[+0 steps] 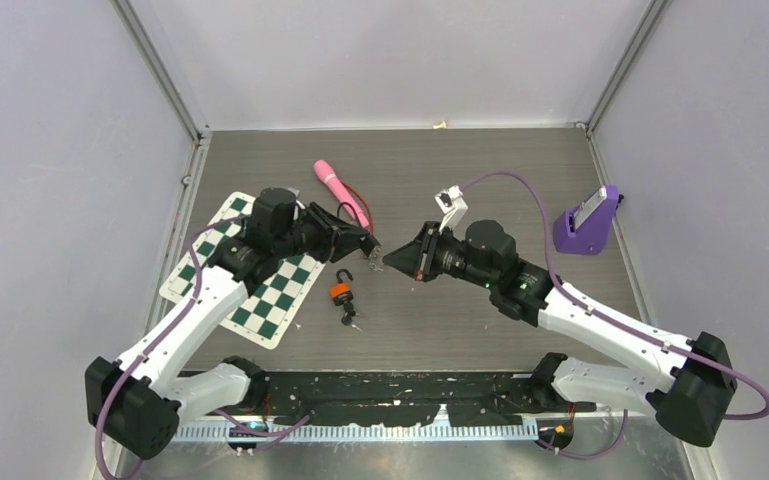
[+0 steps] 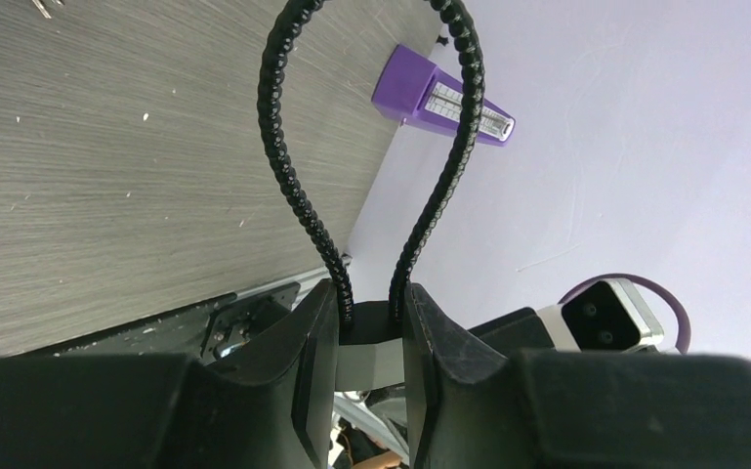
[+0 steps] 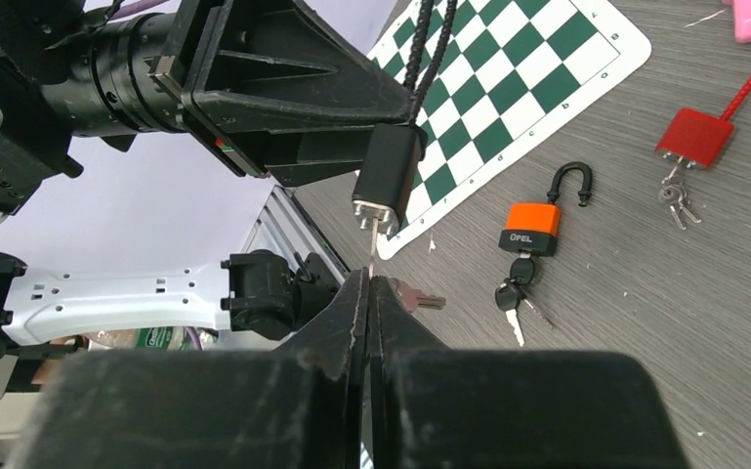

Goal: Unlock with the key

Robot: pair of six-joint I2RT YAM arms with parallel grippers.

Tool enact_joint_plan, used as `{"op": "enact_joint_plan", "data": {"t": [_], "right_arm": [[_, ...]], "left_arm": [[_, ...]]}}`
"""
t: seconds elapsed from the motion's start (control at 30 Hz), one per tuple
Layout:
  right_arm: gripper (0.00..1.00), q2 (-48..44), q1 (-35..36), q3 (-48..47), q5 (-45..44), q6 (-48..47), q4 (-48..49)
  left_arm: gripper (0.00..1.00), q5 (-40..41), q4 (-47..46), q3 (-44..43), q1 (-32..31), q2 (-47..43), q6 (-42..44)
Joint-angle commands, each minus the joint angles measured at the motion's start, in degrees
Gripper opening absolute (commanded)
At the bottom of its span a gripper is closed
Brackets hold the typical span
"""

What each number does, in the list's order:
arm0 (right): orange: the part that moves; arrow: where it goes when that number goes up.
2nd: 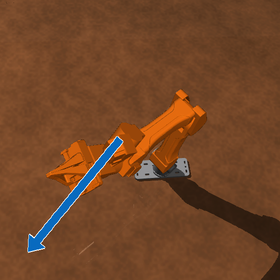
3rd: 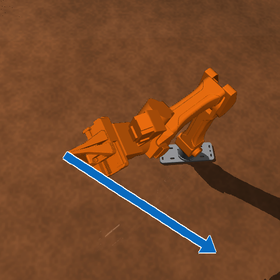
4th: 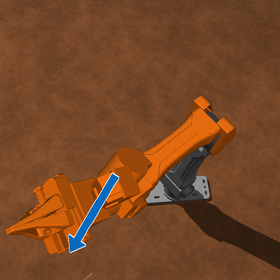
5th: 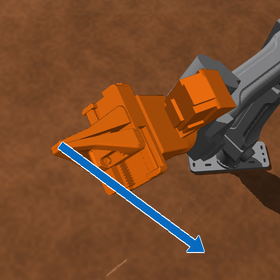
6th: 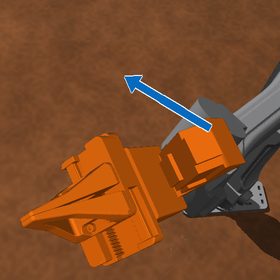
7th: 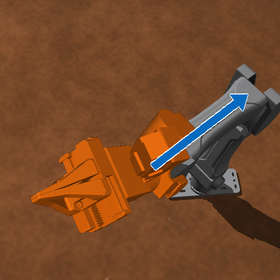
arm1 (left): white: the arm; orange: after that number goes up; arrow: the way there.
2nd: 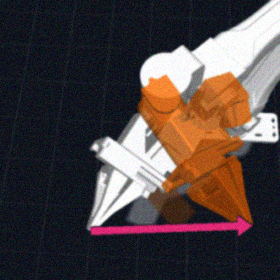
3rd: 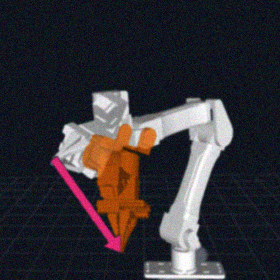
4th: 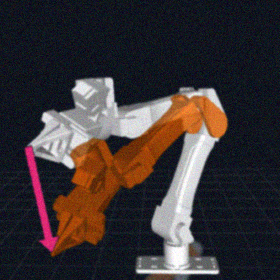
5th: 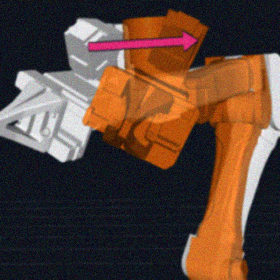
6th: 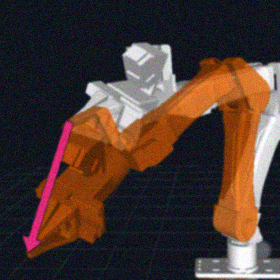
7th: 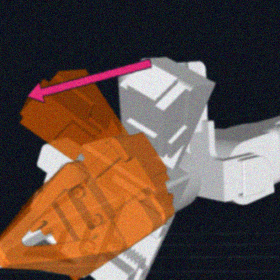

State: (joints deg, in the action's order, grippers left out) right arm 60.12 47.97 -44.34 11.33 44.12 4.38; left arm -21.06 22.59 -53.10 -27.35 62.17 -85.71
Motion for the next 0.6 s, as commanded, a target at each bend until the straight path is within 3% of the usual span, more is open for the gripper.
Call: {"op": "enact_joint_plan", "data": {"t": [0.0, 0.17, 0.57], "right_arm": [[0.05, 0.4, 1.7, 0.2, -4.8, -0.8, 5.4], [0.05, 0.9, 1.9, 0.4, -6.4, -0.5, 7.8], [0.05, 1.4, 0.5, 3.0, -8.2, -2.8, 11.4]], "left_arm": [[0.00, 0.5, -2.0, -2.2, -3.0, -2.3, -0.6], [0.00, 4.8, 0.4, -3.4, -6.1, -2.8, 0.8], [0.00, 4.5, -0.8, -4.4, -9.8, -2.2, 1.8]]}}
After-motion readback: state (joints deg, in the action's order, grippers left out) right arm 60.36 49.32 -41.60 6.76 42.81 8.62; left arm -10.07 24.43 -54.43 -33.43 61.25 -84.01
